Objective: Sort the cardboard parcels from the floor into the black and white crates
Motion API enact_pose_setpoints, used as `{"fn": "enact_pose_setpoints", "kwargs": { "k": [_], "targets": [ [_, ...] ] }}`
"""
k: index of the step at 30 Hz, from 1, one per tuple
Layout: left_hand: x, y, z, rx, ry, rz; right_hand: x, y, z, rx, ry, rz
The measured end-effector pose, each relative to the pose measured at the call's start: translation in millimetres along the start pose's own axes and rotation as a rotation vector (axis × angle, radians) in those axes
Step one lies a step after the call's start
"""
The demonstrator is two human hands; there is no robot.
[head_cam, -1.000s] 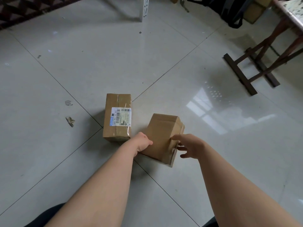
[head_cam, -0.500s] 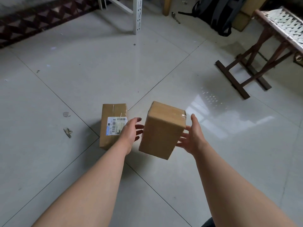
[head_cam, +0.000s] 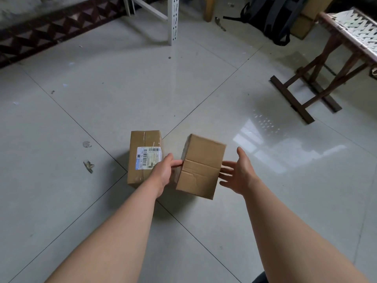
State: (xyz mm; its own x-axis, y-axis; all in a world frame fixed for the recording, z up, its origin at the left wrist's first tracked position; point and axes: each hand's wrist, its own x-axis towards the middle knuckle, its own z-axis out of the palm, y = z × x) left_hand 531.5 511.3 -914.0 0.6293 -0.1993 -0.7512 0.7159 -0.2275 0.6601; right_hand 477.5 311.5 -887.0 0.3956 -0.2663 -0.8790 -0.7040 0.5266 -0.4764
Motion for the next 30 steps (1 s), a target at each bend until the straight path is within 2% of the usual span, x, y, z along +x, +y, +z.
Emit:
{"fn": "enact_pose_setpoints", "kwargs": {
  "k": [5,9,13,17,20,21,23,25,26,28,30],
  "targets": [
    [-8,1,8,-0.013,-0.061,0.050,-1,2,-4,-0.026,-0.004,0.050],
    [-3,-8,4,0.026,0.029,0.064,2,0,-2,0.000,0.007,0.030],
    [-1,-8,0,0.006,0.037,0.066,2,2,6,-0.013,-0.003,0.040],
    [-5,-6,7,-0.036,-0.054,0.016,-13,5,29,-0.014,-0.064,0.047],
    [-8,-4,11,0.011,-0.090,0.055,-16,10,49,-0.124,-0.108,-0.066],
    [-6,-4,9,0.101,-0.028,0.131,-13,11,53,-0.168,-0.087,-0.104],
    [-2,-4,-2,0.318,0.219,0.299,-4,11,56,-0.215,-0.026,-0.185],
    [3,-6,-19,0.535,0.517,0.361,4,8,58,-0.234,-0.006,-0.249],
    [7,-9,-29,0.628,0.621,0.338,6,7,61,-0.223,-0.018,-0.266],
    [16,-18,-46,0.709,0.654,0.213,10,10,71,-0.182,-0.069,-0.264],
    [22,-26,-57,0.699,0.553,0.112,16,16,84,-0.158,-0.128,-0.229]
  ]
}}
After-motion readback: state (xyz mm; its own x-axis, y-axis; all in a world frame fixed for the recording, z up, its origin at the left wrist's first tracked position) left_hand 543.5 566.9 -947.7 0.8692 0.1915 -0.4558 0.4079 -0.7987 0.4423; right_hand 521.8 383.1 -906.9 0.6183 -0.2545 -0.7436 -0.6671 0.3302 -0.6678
